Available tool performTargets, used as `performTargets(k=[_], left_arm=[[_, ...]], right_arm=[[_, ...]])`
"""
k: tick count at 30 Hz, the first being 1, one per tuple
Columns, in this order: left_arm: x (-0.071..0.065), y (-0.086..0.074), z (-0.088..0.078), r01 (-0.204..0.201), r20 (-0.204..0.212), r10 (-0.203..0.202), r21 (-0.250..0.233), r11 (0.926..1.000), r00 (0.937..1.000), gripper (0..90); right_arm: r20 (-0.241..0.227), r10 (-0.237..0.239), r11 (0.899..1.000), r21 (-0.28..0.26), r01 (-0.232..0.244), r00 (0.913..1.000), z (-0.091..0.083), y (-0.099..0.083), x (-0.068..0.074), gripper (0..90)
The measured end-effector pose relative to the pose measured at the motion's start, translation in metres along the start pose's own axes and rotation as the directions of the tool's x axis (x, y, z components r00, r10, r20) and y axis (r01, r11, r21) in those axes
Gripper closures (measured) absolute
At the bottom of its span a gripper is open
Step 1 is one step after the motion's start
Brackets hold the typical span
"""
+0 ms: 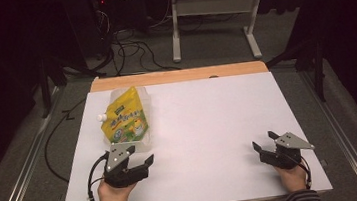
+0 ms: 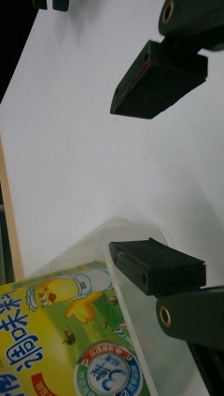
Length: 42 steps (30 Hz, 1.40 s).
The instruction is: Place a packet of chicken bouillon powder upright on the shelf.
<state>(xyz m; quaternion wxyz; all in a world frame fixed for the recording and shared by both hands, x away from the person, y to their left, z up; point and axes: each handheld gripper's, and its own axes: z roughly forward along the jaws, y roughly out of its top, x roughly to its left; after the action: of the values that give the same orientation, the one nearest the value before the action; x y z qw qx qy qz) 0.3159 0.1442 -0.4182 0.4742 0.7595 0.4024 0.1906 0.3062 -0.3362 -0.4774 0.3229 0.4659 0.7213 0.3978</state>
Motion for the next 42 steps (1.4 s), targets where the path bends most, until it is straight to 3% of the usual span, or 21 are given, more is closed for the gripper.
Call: performTargets(k=[9, 18, 32, 42], left_arm=[[-0.007, 0.000, 0.009, -0.008, -0.003, 0.008, -0.035, 0.9993, 1.0000, 28.1], [-0.012, -0.001, 0.018, 0.000, 0.013, 0.001, -0.029, 0.9996, 0.9999, 27.7], [-0.015, -0.003, 0.036, -0.009, 0.035, 0.008, 0.018, 0.9998, 0.9993, 27.3], [-0.018, -0.004, 0.049, -0.004, 0.038, 0.003, 0.013, 0.9999, 0.9993, 25.3]], right_arm=[[0.000, -0.001, 1.000, 0.001, 0.001, 1.0000, 0.000, 0.000, 0.000, 29.7], [0.000, 0.001, 1.000, 0.000, -0.001, 1.0000, 0.000, 0.000, 0.000, 29.8], [0.000, -0.003, 1.000, 0.000, 0.003, 1.0000, 0.000, 0.000, 0.000, 29.8], [0.002, -0.001, 1.000, 0.002, 0.001, 1.0000, 0.000, 0.000, 0.001, 29.9]])
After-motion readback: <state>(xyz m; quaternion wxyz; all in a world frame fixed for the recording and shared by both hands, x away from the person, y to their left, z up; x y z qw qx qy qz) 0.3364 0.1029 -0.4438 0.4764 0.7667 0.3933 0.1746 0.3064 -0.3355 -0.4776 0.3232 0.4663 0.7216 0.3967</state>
